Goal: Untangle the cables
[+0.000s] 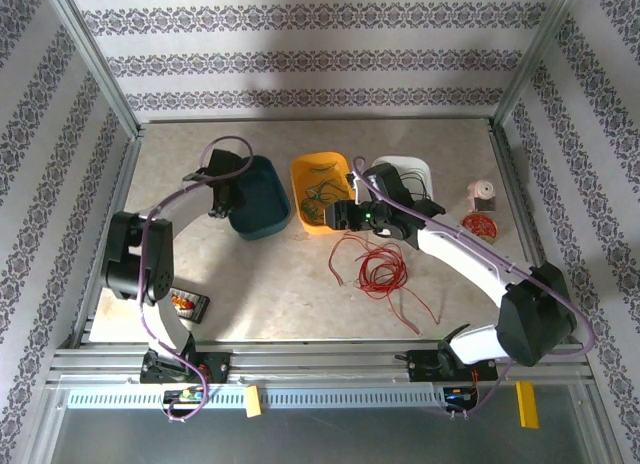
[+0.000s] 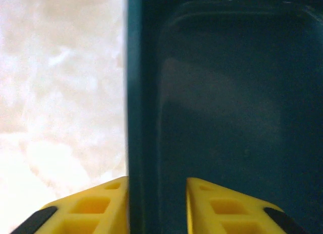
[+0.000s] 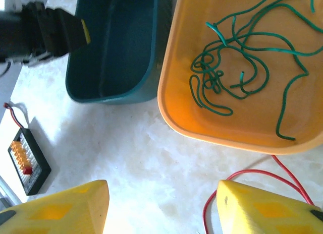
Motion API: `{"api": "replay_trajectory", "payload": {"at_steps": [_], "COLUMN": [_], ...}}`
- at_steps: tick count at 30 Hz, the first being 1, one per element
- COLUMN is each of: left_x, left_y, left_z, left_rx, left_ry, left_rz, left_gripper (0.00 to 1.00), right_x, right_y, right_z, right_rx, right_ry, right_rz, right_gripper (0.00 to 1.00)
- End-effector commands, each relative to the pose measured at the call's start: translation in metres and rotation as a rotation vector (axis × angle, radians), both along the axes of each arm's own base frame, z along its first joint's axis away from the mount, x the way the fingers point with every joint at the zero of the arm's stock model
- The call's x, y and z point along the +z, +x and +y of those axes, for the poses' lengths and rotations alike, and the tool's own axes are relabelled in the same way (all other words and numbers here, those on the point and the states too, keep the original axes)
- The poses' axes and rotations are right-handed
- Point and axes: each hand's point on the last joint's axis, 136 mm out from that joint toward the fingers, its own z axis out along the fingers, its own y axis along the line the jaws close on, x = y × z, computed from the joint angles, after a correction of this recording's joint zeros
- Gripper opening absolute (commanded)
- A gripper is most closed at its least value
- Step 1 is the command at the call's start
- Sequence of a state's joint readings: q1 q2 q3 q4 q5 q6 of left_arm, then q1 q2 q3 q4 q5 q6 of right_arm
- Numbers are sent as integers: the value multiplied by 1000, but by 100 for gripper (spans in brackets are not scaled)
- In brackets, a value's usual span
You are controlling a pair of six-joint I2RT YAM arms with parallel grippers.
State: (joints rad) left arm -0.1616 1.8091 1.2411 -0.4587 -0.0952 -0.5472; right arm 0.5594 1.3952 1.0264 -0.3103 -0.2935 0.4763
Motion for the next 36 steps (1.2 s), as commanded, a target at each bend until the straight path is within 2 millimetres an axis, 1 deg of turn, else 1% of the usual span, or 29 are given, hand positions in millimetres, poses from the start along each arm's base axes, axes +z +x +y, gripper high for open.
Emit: {"api": "replay_trajectory", "payload": {"at_steps": [1,4,7,8,9,11,13,15,17,18,19,20,21,23,24,25,27,28,30,31,33,36], "left_x": [-2,-2,8,15,26,56,98,146,171,175,174,167,158,140,127,118,97,88,72,66,55,41], "left_y": [7,20,32,35,38,42,42,31,14,3,-7,-19,-33,-58,-76,-91,-135,-149,-169,-177,-188,-196], "left_z": [5,2,-1,-2,-4,-9,-19,-33,-55,-72,-89,-108,-132,-175,-203,-225,-274,-288,-312,-322,-343,-364], "left_rx": [-97,-154,-198,-206,-216,-243,-277,-309,-353,-389,-428,-472,-536,-664,-774,-866,-1111,-1183,-1272,-1316,-1406,-1510], "left_ry": [86,109,142,153,162,186,235,309,318,291,254,211,161,68,-3,-60,-167,-190,-220,-234,-220,-180], "left_rz": [83,104,80,62,33,-71,-219,-372,-433,-446,-449,-450,-448,-441,-429,-419,-373,-347,-293,-273,-256,-229], "left_gripper": [29,30,40,44,47,50,53,56,57,58,60,62,63,65,67,69,71,71,72,72,73,75], "right_x": [8,12,15,16,16,14,8,-1,-13,-24,-32,-42,-52,-65,-68,-67,-64,-64,-64,-66,-67,-65], "right_y": [-3,-4,-3,-3,-2,-2,-5,-12,-22,-28,-34,-40,-47,-60,-64,-66,-65,-64,-62,-60,-58,-54], "right_z": [-6,-8,-10,-11,-14,-21,-31,-45,-58,-67,-75,-84,-92,-104,-111,-120,-140,-150,-170,-176,-188,-197], "right_rx": [-26,-31,-45,-48,-57,-85,-120,-161,-188,-208,-229,-247,-266,-297,-320,-354,-443,-490,-584,-614,-657,-669], "right_ry": [-5,-7,-11,-15,-23,-47,-72,-100,-128,-156,-180,-203,-227,-253,-264,-275,-274,-264,-215,-193,-159,-151], "right_rz": [-27,-37,-47,-52,-54,-53,-51,-40,-12,11,34,63,94,137,148,150,134,138,177,195,223,226], "right_gripper": [59,59,59,59,59,59,59,59,59,59,59,59,59,59,59,59,61,62,62,62,62,62]}}
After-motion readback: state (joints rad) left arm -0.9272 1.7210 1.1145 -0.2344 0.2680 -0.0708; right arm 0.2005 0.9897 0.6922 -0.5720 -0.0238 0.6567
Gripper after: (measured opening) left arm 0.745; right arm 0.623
